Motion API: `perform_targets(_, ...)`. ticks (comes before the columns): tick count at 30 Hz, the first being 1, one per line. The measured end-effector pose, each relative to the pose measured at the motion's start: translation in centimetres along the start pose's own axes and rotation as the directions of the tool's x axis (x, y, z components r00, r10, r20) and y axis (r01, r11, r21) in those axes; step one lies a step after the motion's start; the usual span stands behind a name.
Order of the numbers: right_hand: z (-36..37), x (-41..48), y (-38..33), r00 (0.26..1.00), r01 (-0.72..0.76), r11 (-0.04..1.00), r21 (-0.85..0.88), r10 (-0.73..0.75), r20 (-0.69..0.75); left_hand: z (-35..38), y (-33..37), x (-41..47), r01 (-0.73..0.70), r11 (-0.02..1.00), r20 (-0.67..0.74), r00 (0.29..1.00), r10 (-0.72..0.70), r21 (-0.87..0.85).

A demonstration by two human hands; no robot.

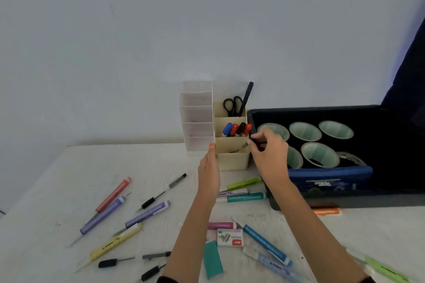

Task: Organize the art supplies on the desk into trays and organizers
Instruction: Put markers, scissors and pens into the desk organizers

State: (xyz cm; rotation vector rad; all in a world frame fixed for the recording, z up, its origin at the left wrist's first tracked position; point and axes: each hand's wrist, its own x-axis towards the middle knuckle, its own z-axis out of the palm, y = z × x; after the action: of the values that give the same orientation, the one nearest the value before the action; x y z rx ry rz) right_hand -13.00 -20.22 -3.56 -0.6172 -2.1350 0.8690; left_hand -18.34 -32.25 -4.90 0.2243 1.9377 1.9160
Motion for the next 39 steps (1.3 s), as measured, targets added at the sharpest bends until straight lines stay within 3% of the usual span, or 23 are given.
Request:
perform_targets(9, -0.5, -0.6, -0.5, 0.995, -0.019, 0.950, -0.310, 0.047, 0.084, -1.0, 0.5, -0.4, 0.022, 0.999, 0.054, 0.998, -0.024, 0.023)
perform_targets(14, -1.6, -1.6, -2.5, 0.997, 0.065, 0.979, -0.193, -0.057, 0.051, -3.0, 1.1, -2.3, -0.005, 0.999, -0.025, 1.000, 0.006, 0.036)
perform_targets(20, -0.8, -5.4, -6.0, 0.961, 0.148, 0.988, 0.054, -0.156, 0.227, -6.8, 2.3, -6.0, -0.102, 0.993, -0.172, 0.981, 0.091, -0.057)
perform_targets(23, 0.2, -8.2, -6.7, 0.863, 0.165, 0.980, 0.113, -0.199, 0.464, -9.0, 1.6, -8.2, -0.125, 0.990, -0.259, 0.960, 0.105, -0.065)
perform_targets(26, 1.5, -10.7, -6.8, 0.663, 0.257, 0.966, 0.038, -0.205, 0.720, -11.3, 0.8, -9.8, -0.122, 0.988, -0.354, 0.931, 0.083, -0.089)
perform_targets(29, 2.8, -12.7, -6.8, 0.542, 0.410, 0.910, -0.057, -0.193, 0.818, -13.0, 0.3, -10.9, -0.125, 0.986, -0.433, 0.899, 0.067, -0.108)
perform_targets(33, 3.8, -14.0, -6.3, 0.511, 0.494, 0.859, -0.133, -0.163, 0.844, -14.6, -0.2, -11.7, -0.114, 0.987, -0.490, 0.871, 0.044, -0.115)
perform_targets(39, 3.7, -13.4, -5.8, 0.527, 0.304, 0.951, -0.055, -0.120, 0.841, -15.2, -0.6, -12.1, -0.126, 0.985, -0.514, 0.856, 0.049, -0.116)
